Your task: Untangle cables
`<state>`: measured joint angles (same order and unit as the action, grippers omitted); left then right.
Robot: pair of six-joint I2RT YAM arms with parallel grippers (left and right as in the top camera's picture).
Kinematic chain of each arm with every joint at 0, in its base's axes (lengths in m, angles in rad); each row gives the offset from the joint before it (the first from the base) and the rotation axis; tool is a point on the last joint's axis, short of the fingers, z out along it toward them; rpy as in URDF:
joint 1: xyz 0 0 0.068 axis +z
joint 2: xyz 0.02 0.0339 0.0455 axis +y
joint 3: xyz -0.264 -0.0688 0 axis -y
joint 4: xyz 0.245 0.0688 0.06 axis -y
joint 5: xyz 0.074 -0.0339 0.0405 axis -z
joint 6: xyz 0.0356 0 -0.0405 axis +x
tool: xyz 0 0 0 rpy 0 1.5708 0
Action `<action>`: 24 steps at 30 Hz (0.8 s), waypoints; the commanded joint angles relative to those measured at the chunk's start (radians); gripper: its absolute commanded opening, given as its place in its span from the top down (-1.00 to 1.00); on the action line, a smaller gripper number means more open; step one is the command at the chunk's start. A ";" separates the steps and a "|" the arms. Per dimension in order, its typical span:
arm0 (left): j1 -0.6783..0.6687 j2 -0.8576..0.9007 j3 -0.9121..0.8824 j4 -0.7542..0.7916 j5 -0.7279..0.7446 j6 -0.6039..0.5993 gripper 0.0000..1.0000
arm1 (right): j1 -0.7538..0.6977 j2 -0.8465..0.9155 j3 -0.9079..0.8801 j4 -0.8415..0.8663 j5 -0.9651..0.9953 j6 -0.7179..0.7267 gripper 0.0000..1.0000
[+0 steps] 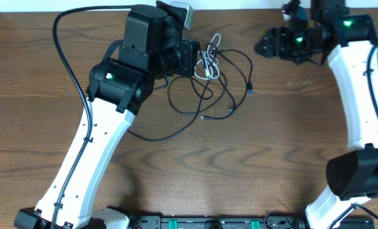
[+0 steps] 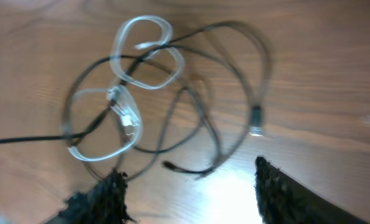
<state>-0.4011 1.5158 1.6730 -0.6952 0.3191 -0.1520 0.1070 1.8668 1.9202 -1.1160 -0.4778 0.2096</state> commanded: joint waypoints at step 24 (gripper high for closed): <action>0.063 0.001 0.006 0.009 0.026 0.020 0.85 | 0.252 0.214 -0.002 0.184 0.163 0.372 0.94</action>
<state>-0.3737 1.5158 1.6730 -0.6960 0.3386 -0.1520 0.3614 2.0686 1.9194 -0.9188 -0.4213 0.5720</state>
